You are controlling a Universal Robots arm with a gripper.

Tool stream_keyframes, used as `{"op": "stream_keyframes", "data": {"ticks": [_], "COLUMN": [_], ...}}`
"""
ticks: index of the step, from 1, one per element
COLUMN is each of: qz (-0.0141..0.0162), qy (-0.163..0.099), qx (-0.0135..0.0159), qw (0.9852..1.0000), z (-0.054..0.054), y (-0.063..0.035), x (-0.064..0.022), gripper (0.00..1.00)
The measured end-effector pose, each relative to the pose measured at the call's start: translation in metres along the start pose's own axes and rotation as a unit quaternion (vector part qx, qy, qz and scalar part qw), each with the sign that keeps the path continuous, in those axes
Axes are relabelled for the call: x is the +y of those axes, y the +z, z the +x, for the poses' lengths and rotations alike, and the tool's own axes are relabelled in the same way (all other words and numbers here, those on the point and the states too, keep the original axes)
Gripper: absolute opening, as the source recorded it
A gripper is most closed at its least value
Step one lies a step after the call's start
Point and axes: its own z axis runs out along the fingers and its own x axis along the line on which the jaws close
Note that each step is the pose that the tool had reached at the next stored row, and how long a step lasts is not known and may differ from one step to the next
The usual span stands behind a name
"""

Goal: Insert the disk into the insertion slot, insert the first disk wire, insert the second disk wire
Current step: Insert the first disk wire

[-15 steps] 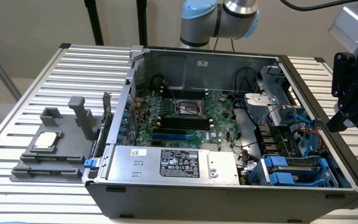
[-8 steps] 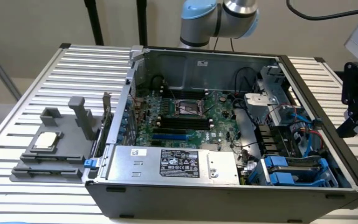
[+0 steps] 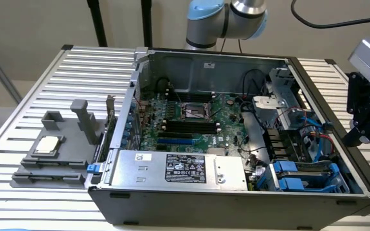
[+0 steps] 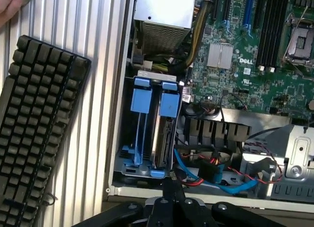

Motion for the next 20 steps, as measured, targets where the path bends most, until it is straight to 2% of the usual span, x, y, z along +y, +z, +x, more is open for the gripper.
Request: {"op": "stream_keyframes", "data": {"ticks": [8,17,20], "qz": [0.0,0.0,0.0], "qy": [0.0,0.0,0.0], "qx": [-0.0002,-0.0001,-0.0001], "qw": [1.0,1.0,1.0], "z": [-0.003,-0.021,-0.024], "y": [0.0149,0.0322,0.0379], "x": [0.0014,0.0064,0.0069], "gripper": [0.11,0.11,0.11]}}
